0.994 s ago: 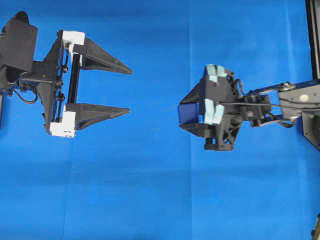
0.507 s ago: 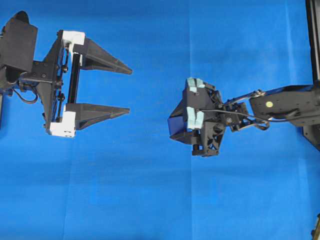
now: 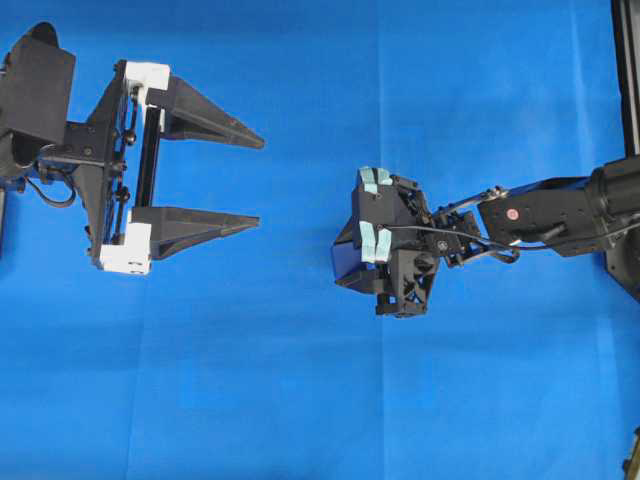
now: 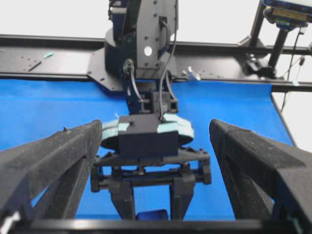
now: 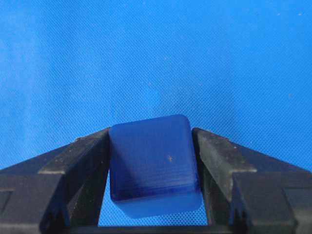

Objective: Handover the blue block to the right arm after grasping it with the left arm, then place it in the designated position.
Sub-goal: 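Rotate and lower the right gripper with the cube to the table, then open the right gripper, release the cube, and raise it away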

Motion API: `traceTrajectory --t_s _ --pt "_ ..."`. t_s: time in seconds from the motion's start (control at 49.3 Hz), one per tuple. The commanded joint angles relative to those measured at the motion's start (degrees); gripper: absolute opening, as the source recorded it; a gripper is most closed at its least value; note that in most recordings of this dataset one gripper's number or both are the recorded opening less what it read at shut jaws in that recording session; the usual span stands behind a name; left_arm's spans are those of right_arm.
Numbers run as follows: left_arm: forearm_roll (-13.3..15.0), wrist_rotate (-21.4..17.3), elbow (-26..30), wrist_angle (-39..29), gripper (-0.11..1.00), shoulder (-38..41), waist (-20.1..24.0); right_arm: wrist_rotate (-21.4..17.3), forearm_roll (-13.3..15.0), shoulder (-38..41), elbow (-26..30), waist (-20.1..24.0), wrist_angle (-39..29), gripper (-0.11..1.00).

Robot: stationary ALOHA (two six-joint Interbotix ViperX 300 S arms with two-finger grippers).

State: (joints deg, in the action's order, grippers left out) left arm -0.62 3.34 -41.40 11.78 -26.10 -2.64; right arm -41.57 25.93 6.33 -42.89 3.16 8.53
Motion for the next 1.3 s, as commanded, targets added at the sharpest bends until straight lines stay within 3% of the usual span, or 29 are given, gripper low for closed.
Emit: traceTrajectory --t_s 0.0,0.669,0.71,0.811,0.872,1.034,1.278 --pt "-0.09 0.0 1.05 0.53 0.93 -0.7 0.09 -0.09 -0.26 -0.18 0.53 -0.26 0.79 0.46" --pt "-0.09 0.0 0.97 0.53 0.93 -0.7 0.18 -0.09 -1.23 0.0 0.44 -1.05 0.79 0.46" --pt "-0.09 0.0 0.97 0.53 0.93 -0.7 0.09 -0.09 -1.67 -0.09 0.44 -1.23 0.7 0.51" --pt "-0.09 0.0 0.97 0.53 0.93 -0.7 0.09 -0.09 -2.64 0.0 0.44 -1.58 0.62 0.8" --pt "-0.09 -0.09 0.97 0.53 0.93 -0.7 0.09 -0.09 -2.72 -0.09 0.44 -1.58 0.62 0.93" --pt "-0.09 -0.09 0.88 0.53 0.93 -0.7 0.09 -0.09 -2.81 -0.09 0.53 -1.58 0.62 0.87" --pt "-0.09 -0.09 0.97 0.53 0.93 -0.7 0.09 0.0 -2.72 -0.79 0.79 -1.58 0.44 0.87"
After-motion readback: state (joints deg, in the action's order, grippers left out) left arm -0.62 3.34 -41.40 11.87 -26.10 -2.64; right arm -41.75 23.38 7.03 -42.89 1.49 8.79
